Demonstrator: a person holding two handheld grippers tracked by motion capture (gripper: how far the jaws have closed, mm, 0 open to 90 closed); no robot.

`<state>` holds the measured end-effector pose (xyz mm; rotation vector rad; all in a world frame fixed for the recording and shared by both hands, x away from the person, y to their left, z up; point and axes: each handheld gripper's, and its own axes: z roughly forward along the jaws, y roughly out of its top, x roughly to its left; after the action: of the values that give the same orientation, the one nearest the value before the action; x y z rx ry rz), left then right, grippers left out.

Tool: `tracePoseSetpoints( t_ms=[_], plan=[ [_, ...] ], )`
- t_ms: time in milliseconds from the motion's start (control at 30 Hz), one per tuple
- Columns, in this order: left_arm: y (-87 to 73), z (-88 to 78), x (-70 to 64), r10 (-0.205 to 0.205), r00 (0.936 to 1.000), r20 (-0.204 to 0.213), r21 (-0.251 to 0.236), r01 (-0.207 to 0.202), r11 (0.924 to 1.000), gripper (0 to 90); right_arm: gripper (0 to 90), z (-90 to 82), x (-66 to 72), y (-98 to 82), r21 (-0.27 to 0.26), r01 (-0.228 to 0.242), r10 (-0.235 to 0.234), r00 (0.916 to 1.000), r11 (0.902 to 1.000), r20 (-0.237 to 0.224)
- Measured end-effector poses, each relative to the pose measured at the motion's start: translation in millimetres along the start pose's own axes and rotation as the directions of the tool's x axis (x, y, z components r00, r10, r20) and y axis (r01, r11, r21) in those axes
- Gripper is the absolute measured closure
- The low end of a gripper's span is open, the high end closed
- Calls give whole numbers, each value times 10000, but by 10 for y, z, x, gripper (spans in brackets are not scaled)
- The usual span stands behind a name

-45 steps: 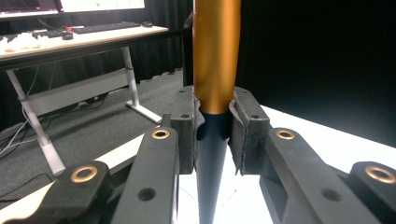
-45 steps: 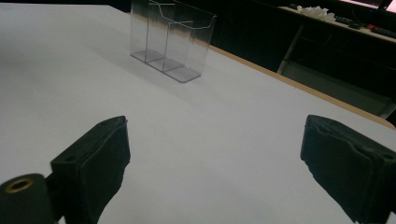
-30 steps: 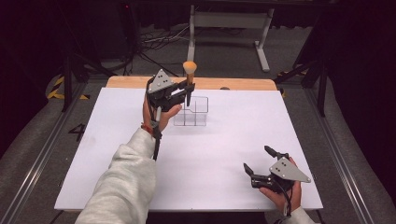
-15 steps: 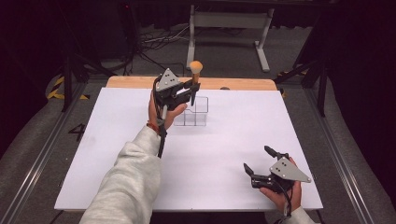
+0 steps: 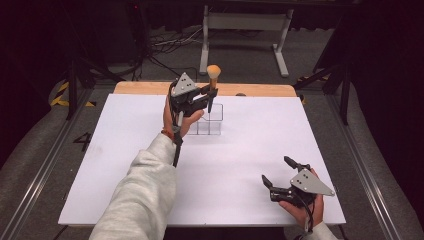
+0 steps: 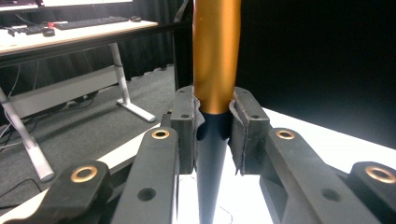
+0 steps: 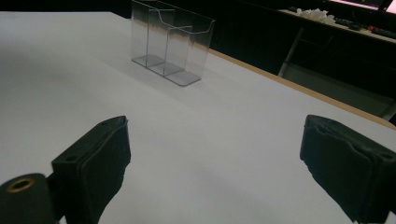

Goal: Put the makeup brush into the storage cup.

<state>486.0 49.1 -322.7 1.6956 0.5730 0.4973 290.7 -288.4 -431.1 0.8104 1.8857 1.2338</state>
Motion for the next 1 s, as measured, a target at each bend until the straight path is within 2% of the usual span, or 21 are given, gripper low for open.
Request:
tracePoseSetpoints(
  t_ms=[167,733,1000],
  plan=[
    [-18,65,-10,66,10000,57,42,-66,10000,740,92,-1,2,3,-46,-19,19,10000,10000,-24],
    [-180,284,29,-105,9999,108,140,104,9998,740,91,-23,-18,10,-241,-168,166,9998,9996,-48],
    [-276,405,27,-154,9999,56,514,151,9986,740,91,-35,-31,12,-324,-149,148,9999,9994,-45]
  ],
)
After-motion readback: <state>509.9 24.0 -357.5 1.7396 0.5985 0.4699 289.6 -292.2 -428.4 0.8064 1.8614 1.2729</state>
